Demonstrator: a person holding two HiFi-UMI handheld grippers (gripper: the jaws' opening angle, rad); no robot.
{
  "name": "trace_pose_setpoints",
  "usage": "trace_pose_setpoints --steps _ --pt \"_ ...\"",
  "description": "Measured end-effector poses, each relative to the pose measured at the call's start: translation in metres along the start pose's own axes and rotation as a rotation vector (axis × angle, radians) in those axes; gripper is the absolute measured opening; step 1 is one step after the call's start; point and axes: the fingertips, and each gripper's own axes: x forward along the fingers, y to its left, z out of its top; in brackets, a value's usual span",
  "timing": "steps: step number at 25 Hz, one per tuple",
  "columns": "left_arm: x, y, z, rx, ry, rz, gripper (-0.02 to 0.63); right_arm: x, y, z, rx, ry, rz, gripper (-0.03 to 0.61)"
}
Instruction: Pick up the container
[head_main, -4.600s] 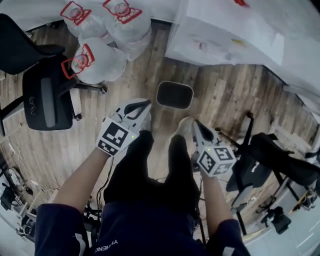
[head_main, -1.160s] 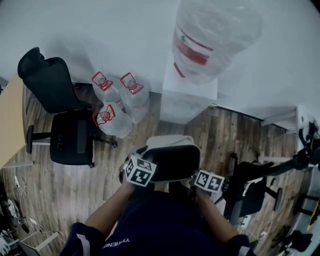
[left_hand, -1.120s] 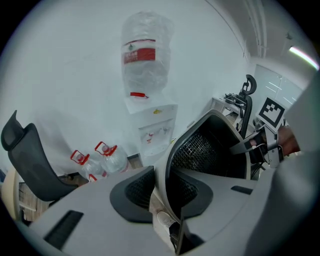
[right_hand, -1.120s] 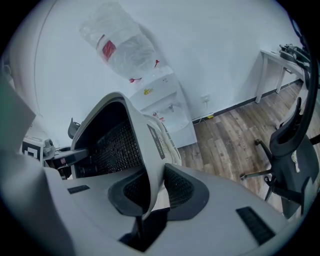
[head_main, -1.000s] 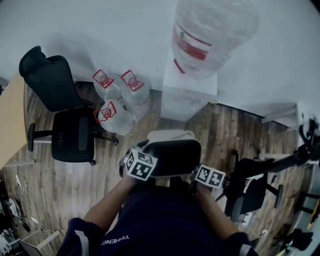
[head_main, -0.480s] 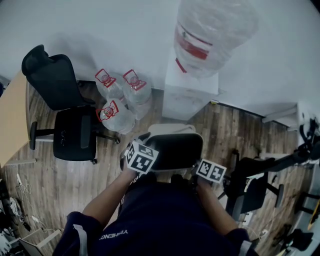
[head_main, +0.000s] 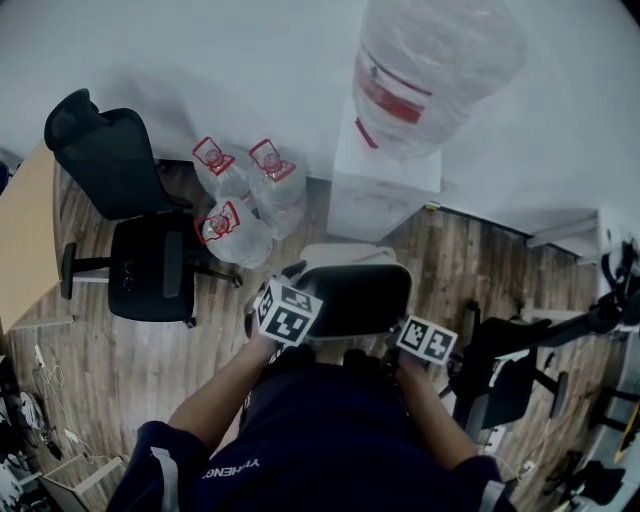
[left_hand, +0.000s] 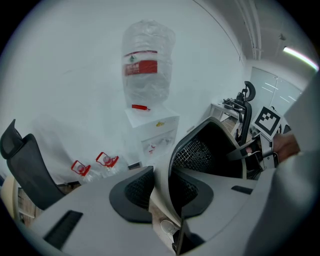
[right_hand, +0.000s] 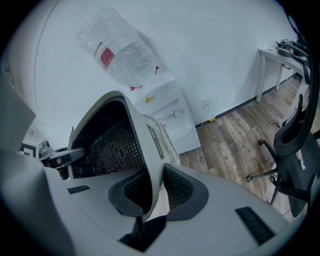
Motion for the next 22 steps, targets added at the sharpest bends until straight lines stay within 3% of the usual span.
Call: trace_pose_setpoints --steps 22 --pt "0.0067 0.0032 0.0009 -0.013 -0.005 0.000 0.101 0.0052 -0.0017 0.0057 -0.002 0.001 -0.012 0.067"
